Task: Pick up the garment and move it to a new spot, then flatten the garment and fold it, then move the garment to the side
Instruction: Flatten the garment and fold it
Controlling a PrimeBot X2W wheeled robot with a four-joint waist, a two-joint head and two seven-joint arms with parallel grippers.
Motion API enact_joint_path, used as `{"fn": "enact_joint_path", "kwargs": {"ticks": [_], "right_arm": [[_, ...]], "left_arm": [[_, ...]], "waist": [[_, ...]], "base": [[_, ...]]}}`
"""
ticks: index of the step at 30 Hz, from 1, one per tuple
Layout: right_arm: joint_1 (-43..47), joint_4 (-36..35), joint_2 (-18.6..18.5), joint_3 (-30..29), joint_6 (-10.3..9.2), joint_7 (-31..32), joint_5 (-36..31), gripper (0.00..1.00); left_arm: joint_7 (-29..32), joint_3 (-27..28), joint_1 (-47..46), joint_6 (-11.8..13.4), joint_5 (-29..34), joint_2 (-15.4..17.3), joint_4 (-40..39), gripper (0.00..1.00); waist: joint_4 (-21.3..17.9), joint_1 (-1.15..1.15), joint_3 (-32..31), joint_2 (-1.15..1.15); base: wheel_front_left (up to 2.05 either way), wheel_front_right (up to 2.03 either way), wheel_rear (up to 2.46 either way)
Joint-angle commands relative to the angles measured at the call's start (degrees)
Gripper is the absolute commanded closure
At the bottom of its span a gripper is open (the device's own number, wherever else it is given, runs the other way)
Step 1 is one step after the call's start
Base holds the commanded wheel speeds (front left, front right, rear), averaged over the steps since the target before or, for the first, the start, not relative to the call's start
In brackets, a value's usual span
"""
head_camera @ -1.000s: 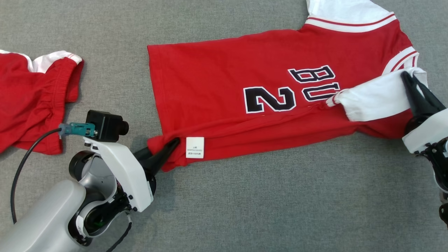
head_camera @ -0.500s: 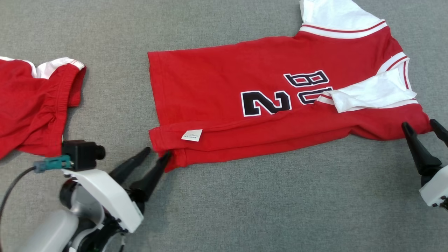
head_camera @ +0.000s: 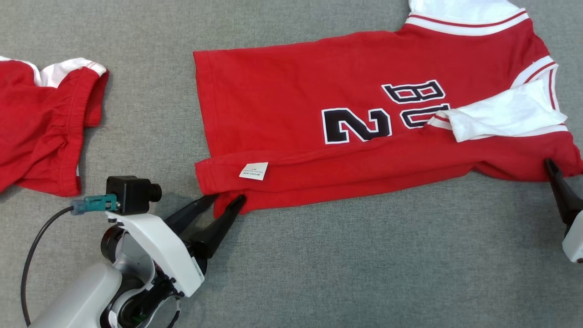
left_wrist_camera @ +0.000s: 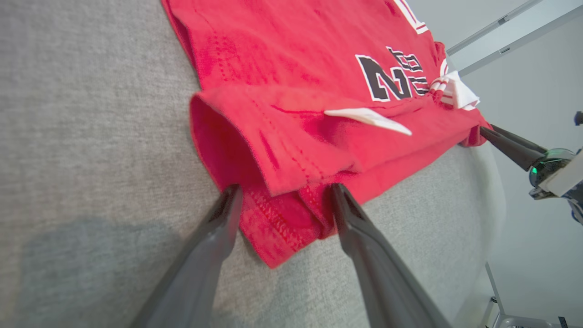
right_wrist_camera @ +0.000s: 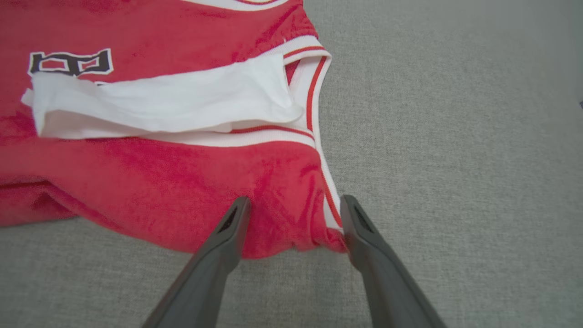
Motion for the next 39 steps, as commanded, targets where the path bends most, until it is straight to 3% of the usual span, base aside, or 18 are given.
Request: {"fn": "enact_joint_path", "kwargs": {"ticks": [1,6,7,8,9,10,11,12,17,19,25,28,32,33,34,35,36,39], "right_arm": [[-0.3,0.2,-0.2,-0.4,0.01,0.5,-0.6,0.0],[-0.6,0.9,-0.4,0.0,0.01,2.7,-1.3,0.0],[-0.8,1.2,-0.3,0.2,0.01,3.0,-0.9,0.0],[-1.0,1.6,-0.4,0.9,0.01,3.5,-0.5,0.0],[-1.3,2.0,-0.5,1.7,0.02,4.0,-0.2,0.0],[-1.4,2.3,-0.6,2.5,0.02,4.4,0.4,0.34],[-1.8,2.7,-0.6,3.3,0.04,4.6,1.3,0.95],[-2.1,3.0,-0.9,4.1,0.06,5.2,2.2,1.0],[-1.6,2.0,-4.0,5.3,0.0,7.4,7.7,1.0],[0.1,-0.3,-6.3,5.0,0.0,9.9,11.5,1.0],[6.3,-4.3,-10.8,2.1,-0.03,16.2,17.8,1.0],[10.1,-5.5,-11.8,0.8,-0.07,19.5,19.8,1.0],[12.4,-6.0,-11.1,-0.4,-0.07,19.4,19.8,1.0],[12.9,-5.9,-10.6,-0.5,-0.07,18.9,19.3,0.94],[13.0,-5.9,-10.0,-0.8,-0.07,18.1,18.8,0.02],[13.1,-5.8,-9.6,-0.9,-0.07,17.6,18.4,0.0],[13.3,-6.3,-9.4,-0.7,-0.02,17.5,18.1,0.0],[12.0,-9.3,-9.4,-2.6,0.0,16.7,18.7,0.0]], "left_arm": [[0.4,-0.2,-0.8,-0.1,0.2,0.0,0.8,0.0],[1.9,-1.4,-2.1,-0.9,0.7,0.0,2.0,0.0],[2.1,-1.7,-2.2,-1.2,0.7,-0.1,2.3,0.28],[2.7,-2.1,-2.4,-1.4,0.8,-0.2,2.6,0.92],[3.1,-2.6,-2.6,-2.0,0.8,-0.2,2.9,1.0],[3.6,-3.1,-2.5,-2.5,0.9,-0.1,3.1,1.0],[3.9,-3.4,-2.5,-2.9,0.8,-0.1,3.3,1.0],[4.3,-3.8,-2.6,-3.6,0.8,0.0,3.5,1.0],[6.2,-3.8,-2.0,-5.7,-1.1,2.5,2.7,1.0],[7.7,-2.4,-1.6,-6.5,-2.7,5.7,0.9,1.0],[9.8,-0.1,1.6,-6.2,-6.2,11.3,-3.5,1.0],[10.3,-0.4,4.5,-5.8,-7.2,13.2,-5.7,1.0],[9.1,-1.0,7.5,-5.2,-6.9,13.4,-7.0,1.0],[8.6,-1.4,8.4,-4.8,-6.3,13.2,-7.2,1.0],[7.8,-1.6,9.2,-4.2,-6.0,12.7,-7.2,0.91],[7.0,-1.8,9.9,-3.9,-5.4,12.4,-7.5,0.36],[6.2,-2.0,10.6,-3.4,-4.7,12.3,-7.9,0.0],[2.6,-0.3,10.6,-1.1,-1.2,13.2,-9.6,0.0]], "waist": [[0.1,0.0,0.3,0.0],[0.0,0.0,1.5,0.0],[-0.1,0.0,1.7,0.0],[-0.2,0.0,1.9,0.0],[-0.3,0.0,2.0,0.0],[-0.4,0.0,2.0,0.0],[-0.5,0.0,2.1,0.0],[-0.7,0.0,1.9,0.0],[-1.4,0.0,-0.1,0.0],[-1.8,0.0,-1.5,0.0],[-2.5,0.0,-3.3,0.0],[-2.8,0.0,-3.4,0.0],[-2.8,0.0,-3.2,0.0],[-2.8,0.0,-3.1,0.0],[-2.9,0.0,-3.1,0.0],[-2.8,0.0,-3.1,0.0],[-2.7,0.0,-3.1,0.0],[-2.2,0.0,-3.0,0.0]], "base": [[0.0,0.0,0.0],[0.0,0.0,0.0],[0.0,0.0,0.0],[0.0,0.0,0.0],[0.0,0.0,0.0],[0.0,0.0,0.0],[0.0,0.0,0.0],[0.0,0.0,0.0],[0.0,0.0,0.0],[0.0,0.0,0.0],[0.0,0.0,0.0],[0.0,0.0,0.0],[0.0,0.0,0.0],[0.0,0.0,0.0],[0.0,0.0,0.0],[0.0,0.0,0.0],[0.0,0.0,0.0],[0.0,0.0,0.0]]}}
